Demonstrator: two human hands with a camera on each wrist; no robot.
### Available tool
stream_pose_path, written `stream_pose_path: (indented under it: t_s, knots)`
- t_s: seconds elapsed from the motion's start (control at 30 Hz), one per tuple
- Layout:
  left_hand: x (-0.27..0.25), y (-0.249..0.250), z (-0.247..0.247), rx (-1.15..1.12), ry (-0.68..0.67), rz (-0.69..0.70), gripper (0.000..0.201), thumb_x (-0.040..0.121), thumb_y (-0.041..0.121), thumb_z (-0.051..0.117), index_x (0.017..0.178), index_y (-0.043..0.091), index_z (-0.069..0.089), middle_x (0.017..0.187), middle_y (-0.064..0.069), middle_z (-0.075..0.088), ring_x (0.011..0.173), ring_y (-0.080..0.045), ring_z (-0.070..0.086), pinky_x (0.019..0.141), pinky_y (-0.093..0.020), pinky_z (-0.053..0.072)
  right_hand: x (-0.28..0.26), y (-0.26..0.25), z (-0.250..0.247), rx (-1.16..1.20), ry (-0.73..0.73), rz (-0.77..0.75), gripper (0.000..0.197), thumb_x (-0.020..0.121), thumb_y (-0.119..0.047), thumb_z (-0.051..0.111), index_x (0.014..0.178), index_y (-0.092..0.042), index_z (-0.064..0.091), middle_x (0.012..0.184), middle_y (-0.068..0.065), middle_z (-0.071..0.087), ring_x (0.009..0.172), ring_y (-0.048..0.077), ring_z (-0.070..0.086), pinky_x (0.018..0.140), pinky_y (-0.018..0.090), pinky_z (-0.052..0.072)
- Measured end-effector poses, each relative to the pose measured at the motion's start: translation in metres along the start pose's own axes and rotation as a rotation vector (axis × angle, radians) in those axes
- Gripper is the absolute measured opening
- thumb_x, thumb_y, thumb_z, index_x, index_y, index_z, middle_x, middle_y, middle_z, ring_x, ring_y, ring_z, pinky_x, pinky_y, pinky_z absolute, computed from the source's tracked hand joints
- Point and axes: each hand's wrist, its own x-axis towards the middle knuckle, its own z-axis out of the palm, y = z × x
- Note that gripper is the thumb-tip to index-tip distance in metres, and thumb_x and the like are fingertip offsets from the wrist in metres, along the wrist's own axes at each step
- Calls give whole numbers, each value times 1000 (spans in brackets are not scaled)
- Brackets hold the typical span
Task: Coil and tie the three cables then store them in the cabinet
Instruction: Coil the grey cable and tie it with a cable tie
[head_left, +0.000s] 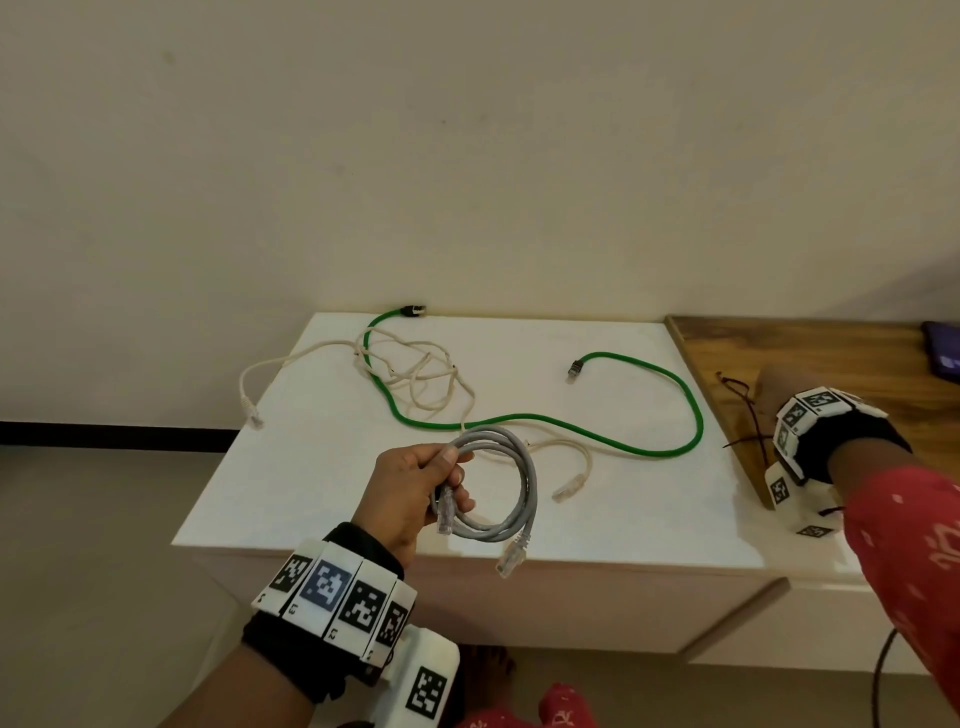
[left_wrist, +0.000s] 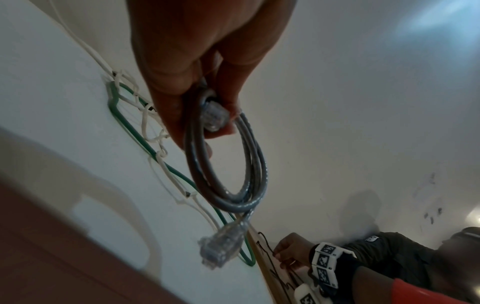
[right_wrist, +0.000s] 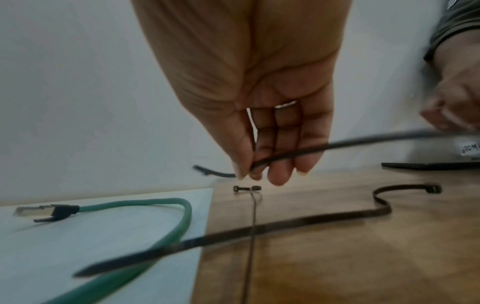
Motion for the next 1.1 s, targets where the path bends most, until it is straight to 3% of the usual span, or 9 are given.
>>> stream_pose_path:
  t_s: [0.07,0.17,0.37,0.47,0.53,0.6,0.77,0.97,1.1]
  knots:
    - [-3,-1,1,6,0,3,23,94,9,44,85,4,64,55,0,48,45,-12,51,65,-34,55,6,4,-3,-27,-4,-29,13,82,-1,55,81,7,64,65,13,56,68,31,57,63,33,48]
    - [-5,-1,2,2,-3,4,23,94,10,44,85,4,65,54,1,49,45,-12,52,68,-37,54,5,6,-8,-65,17,-80,12,79,-3,59,82,0,71,79,17,68,74,32,64,68,33,54]
    - [-9,5,5,18,23,43,24,94,8,44,82,3,64,51,1,48,43,-11,50,57,-28,55,-56,-20,-43,56,80,-217,19,84,-3,52,92,-1,70,100,22,68,94,37,62,79,37,49]
    - [-16,9,9,20,30,68,24,94,7,44,81,3,64,50,2,47,43,-12,48,54,-25,53,-94,-30,-57,140,89,-317,11,82,-5,58,84,-5,69,88,16,69,83,32,64,72,34,51]
    - [-24,13,12,16,41,84,23,94,6,44,82,2,63,50,2,47,44,-14,47,49,-21,51,-124,-34,-63,215,46,-393,8,82,-7,61,76,-9,65,68,6,65,62,18,60,56,25,46]
    - [-32,18,13,21,58,112,24,94,5,44,79,4,63,50,1,46,45,-16,46,46,-19,48,-155,-42,-66,296,2,-476,6,80,-9,65,74,-8,64,61,1,61,54,10,55,52,23,42]
    - [-53,28,15,50,107,177,26,93,1,44,74,6,59,57,-6,42,53,-21,40,42,-15,43,-231,-65,-60,544,-153,-594,12,79,-4,66,69,-10,63,61,2,62,55,13,58,52,21,46]
    - [-65,29,12,117,183,241,29,92,3,47,67,10,59,54,-5,45,39,-7,44,57,-27,41,-287,-92,-42,691,-210,-601,3,77,-3,65,75,-2,65,58,3,61,51,14,58,48,21,48]
    - [-72,31,7,150,233,275,29,92,4,48,66,13,59,55,-4,45,45,-13,44,61,-30,42,-313,-104,-35,838,-217,-581,7,78,1,63,71,-2,62,57,7,59,48,15,55,46,20,46]
